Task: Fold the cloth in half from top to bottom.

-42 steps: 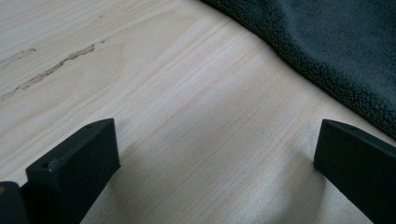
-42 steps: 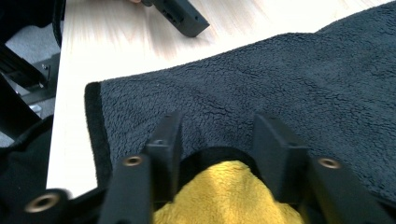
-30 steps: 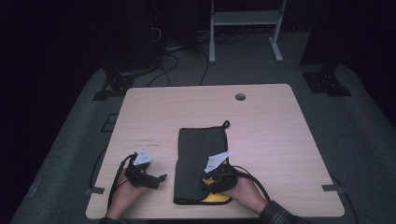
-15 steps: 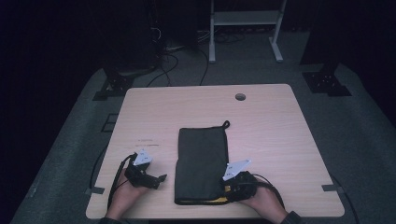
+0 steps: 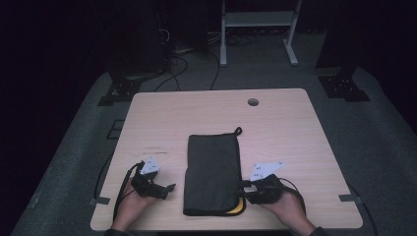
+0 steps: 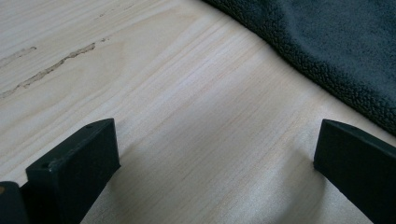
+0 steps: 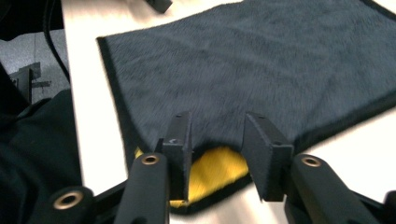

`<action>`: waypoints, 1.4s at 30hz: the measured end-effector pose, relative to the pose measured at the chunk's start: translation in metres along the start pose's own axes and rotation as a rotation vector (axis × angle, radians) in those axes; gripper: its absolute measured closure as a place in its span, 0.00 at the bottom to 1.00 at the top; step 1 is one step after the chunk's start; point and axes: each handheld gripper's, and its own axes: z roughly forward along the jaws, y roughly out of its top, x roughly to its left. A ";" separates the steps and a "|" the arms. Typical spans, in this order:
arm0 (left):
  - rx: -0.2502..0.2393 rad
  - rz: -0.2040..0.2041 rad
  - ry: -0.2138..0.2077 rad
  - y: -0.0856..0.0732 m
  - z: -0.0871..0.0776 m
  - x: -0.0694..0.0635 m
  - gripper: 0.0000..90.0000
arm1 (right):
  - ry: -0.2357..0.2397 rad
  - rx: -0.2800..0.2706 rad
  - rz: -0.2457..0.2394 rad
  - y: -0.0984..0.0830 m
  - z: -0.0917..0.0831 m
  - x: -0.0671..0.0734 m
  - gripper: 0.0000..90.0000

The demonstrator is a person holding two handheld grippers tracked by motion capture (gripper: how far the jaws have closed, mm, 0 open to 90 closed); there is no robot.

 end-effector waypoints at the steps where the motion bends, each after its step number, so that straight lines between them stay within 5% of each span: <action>1: 0.001 0.002 0.000 0.000 0.000 0.000 0.00 | 0.001 0.006 0.001 0.002 0.005 -0.002 0.71; 6: 0.003 0.004 0.000 0.000 0.000 0.000 0.00 | -0.002 0.084 -0.021 0.003 0.029 -0.007 0.69; 10: 0.003 0.005 -0.001 0.000 0.000 0.000 0.00 | -0.008 0.149 -0.054 -0.007 0.032 -0.002 0.62; 13: 0.002 0.005 -0.002 -0.001 -0.001 0.000 0.00 | 0.002 0.143 -0.049 -0.013 0.027 -0.001 0.59; 19: 0.012 0.014 -0.015 0.000 -0.002 -0.004 0.00 | -0.017 0.146 -0.115 -0.017 0.023 0.002 0.57; 23: 0.007 0.003 -0.034 0.004 0.001 -0.004 0.00 | -0.015 0.129 -0.090 -0.012 0.022 -0.003 0.53; 42: -0.061 0.006 -0.062 0.063 0.013 0.012 0.01 | -0.106 -0.011 0.070 0.026 0.021 -0.082 0.40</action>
